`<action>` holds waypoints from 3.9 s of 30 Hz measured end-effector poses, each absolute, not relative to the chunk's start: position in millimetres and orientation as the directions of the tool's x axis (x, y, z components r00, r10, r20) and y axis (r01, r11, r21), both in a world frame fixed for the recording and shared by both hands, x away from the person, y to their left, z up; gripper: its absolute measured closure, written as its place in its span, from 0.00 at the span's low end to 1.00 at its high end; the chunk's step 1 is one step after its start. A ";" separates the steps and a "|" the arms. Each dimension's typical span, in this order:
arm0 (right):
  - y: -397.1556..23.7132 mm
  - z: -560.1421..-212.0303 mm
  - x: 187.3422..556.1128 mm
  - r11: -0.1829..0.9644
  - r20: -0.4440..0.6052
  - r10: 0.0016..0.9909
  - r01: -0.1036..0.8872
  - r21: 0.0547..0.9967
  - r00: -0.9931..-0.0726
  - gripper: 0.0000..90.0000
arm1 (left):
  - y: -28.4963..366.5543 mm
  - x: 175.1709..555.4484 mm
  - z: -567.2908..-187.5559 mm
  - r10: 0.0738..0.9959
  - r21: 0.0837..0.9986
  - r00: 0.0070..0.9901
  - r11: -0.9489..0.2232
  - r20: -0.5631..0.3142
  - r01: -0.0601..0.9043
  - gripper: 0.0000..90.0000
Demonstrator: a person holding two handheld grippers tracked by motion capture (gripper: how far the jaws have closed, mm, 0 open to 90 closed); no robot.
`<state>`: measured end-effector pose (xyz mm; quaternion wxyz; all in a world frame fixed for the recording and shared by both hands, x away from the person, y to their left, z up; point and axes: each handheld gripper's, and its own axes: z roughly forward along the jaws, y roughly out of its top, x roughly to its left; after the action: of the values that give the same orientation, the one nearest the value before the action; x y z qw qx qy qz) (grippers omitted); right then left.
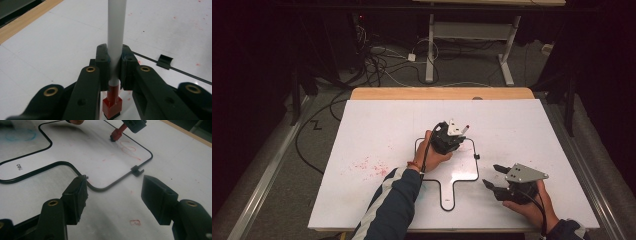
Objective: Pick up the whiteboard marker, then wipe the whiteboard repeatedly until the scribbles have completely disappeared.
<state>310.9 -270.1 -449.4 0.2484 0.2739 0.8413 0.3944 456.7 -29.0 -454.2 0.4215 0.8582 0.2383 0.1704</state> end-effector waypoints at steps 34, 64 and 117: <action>-268.4 -450.2 311.6 0.556 -0.222 0.656 0.262 0.789 -0.722 0.43 | -16.8 465.3 -461.1 0.566 0.780 0.824 -0.525 0.021 0.341 0.87; -237.4 -405.9 347.2 0.251 -0.007 0.667 0.216 0.944 -0.745 0.43 | -0.3 383.1 -438.3 0.443 0.903 0.896 -0.395 0.026 0.169 0.86; -237.9 -416.2 418.0 0.181 0.053 0.856 0.394 0.901 -0.515 0.90 | 151.8 293.6 -455.4 0.661 0.790 0.714 -0.556 0.232 0.257 0.22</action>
<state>418.0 -237.9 -416.2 0.2429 0.4284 0.7290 0.4754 293.6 151.8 -455.4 0.3843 0.8422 0.2725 0.2622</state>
